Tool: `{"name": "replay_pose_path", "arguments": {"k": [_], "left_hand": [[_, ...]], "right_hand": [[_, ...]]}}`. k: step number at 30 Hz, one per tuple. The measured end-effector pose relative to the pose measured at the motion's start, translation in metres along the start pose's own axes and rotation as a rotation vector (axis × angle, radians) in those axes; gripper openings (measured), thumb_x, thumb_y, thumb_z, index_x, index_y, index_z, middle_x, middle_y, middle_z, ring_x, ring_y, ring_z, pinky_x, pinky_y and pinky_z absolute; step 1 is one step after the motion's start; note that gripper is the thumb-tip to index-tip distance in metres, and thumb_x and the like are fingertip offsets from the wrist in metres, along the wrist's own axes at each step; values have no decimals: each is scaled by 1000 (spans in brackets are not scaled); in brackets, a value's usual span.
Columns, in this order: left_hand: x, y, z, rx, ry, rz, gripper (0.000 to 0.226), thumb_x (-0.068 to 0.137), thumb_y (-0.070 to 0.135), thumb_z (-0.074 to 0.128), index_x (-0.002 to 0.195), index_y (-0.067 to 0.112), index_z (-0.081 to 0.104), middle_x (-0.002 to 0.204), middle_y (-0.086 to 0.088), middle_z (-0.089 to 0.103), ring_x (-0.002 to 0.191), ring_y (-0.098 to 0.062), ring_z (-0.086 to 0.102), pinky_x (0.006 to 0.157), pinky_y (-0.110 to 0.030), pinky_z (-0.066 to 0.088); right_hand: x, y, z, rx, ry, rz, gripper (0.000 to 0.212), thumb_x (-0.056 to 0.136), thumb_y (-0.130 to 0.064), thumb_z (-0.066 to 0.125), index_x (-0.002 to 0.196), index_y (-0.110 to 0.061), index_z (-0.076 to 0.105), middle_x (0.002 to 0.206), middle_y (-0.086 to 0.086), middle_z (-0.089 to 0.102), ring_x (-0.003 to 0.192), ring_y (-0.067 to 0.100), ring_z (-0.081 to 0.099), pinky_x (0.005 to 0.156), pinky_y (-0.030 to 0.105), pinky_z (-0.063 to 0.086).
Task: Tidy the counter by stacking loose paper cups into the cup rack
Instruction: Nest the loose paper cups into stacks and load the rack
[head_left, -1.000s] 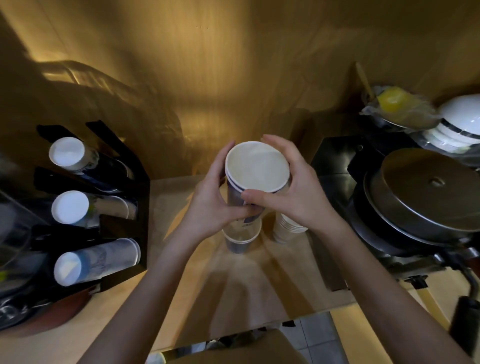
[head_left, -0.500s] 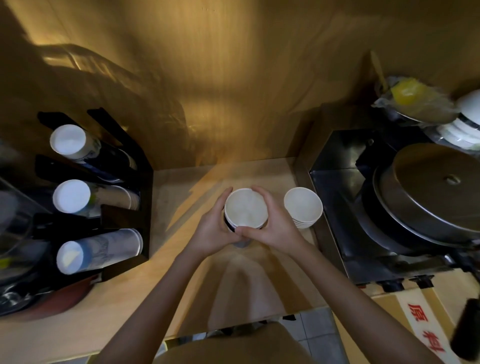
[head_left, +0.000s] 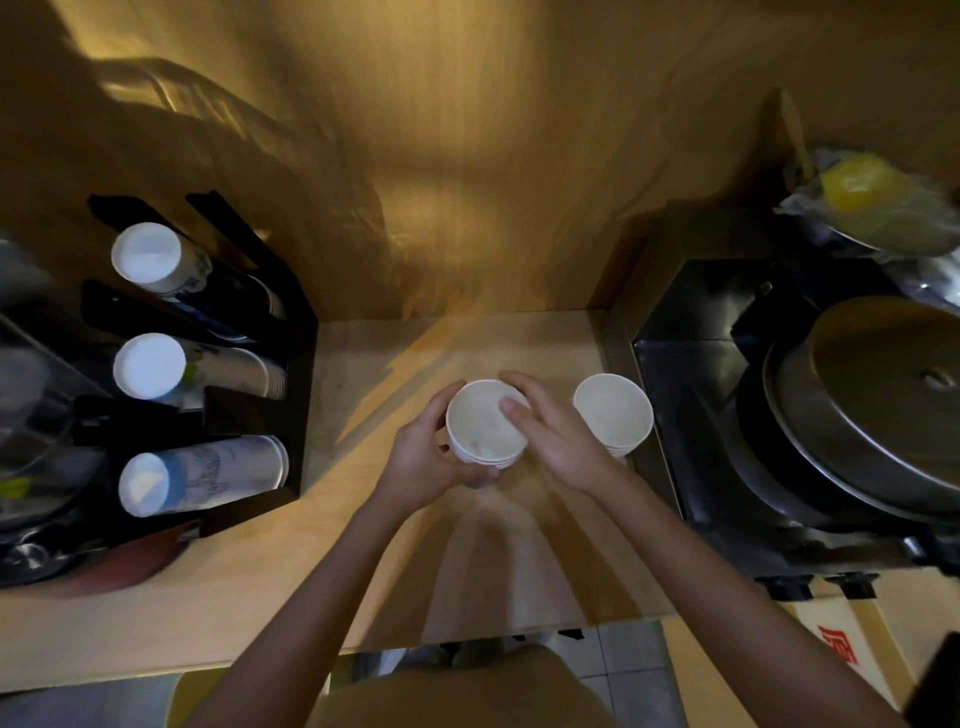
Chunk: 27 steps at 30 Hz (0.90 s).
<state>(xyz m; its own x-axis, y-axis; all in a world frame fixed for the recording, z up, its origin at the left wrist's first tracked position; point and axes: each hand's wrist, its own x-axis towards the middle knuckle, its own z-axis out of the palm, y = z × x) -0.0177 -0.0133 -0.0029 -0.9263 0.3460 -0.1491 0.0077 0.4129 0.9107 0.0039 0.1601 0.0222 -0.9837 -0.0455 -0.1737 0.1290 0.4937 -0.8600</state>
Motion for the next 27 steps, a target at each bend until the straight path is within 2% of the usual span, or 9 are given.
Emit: {"name": "replay_pose_path", "arguments": {"k": [5,7,9,12,16,20,23,25,27], "left_hand": [[-10,34,-25,110,167,107,99,51,20,89,135,29,37,123,21,45,114,-1,44,84,-7,44],[-17,50,-40,207,226,209,98,52,21,88,135,28,37,128,19,44,116,5,41,89,-3,39],[-23,61,-55,343,254,356,93,56,23,86,135,24,37,132,14,42,121,1,39,99,-13,38],[-32,70,-80,598,256,531,84,68,27,78,137,21,30,143,2,38,134,-14,31,111,-30,32],[-43,76,-117,863,232,650,62,86,28,58,139,23,27,148,-2,29,140,-23,21,110,-37,31],[-51,71,-155,1005,265,703,39,99,29,29,137,23,30,149,-2,27,140,-21,21,114,-38,24],[-57,63,-183,1005,267,695,52,85,17,47,135,24,33,150,1,23,142,-20,19,114,-38,21],[-60,60,-198,834,261,654,60,72,14,58,129,21,42,150,1,31,143,-17,20,115,-36,23],[-63,61,-210,576,271,593,51,70,15,60,121,17,52,146,1,39,142,-13,24,115,-29,25]], "right_hand": [[17,-20,-6,435,161,200,30,98,-32,34,97,-17,60,94,5,64,88,17,61,83,32,48],[26,-33,-6,594,15,335,40,97,-40,31,95,-13,60,86,9,63,77,20,61,68,32,49],[33,-47,-5,689,-202,404,49,92,-53,28,108,-17,58,95,12,63,79,24,63,58,34,51],[47,-70,2,733,-412,366,55,77,-66,37,102,-24,62,92,13,65,75,32,64,48,32,51],[63,-104,14,715,-664,257,68,66,-70,39,97,-15,67,74,16,70,58,34,66,45,29,49],[80,-133,35,666,-650,115,60,66,-61,54,101,-13,65,75,9,73,61,26,68,52,33,55],[91,-152,51,622,-560,38,48,69,-50,60,102,-16,65,88,5,73,76,19,68,70,40,55],[97,-167,59,524,-480,-23,59,61,-52,64,108,-16,64,99,5,69,84,18,66,73,36,53],[100,-185,67,439,-396,-98,69,57,-49,69,118,-19,58,107,0,69,94,15,67,77,27,52]]}}
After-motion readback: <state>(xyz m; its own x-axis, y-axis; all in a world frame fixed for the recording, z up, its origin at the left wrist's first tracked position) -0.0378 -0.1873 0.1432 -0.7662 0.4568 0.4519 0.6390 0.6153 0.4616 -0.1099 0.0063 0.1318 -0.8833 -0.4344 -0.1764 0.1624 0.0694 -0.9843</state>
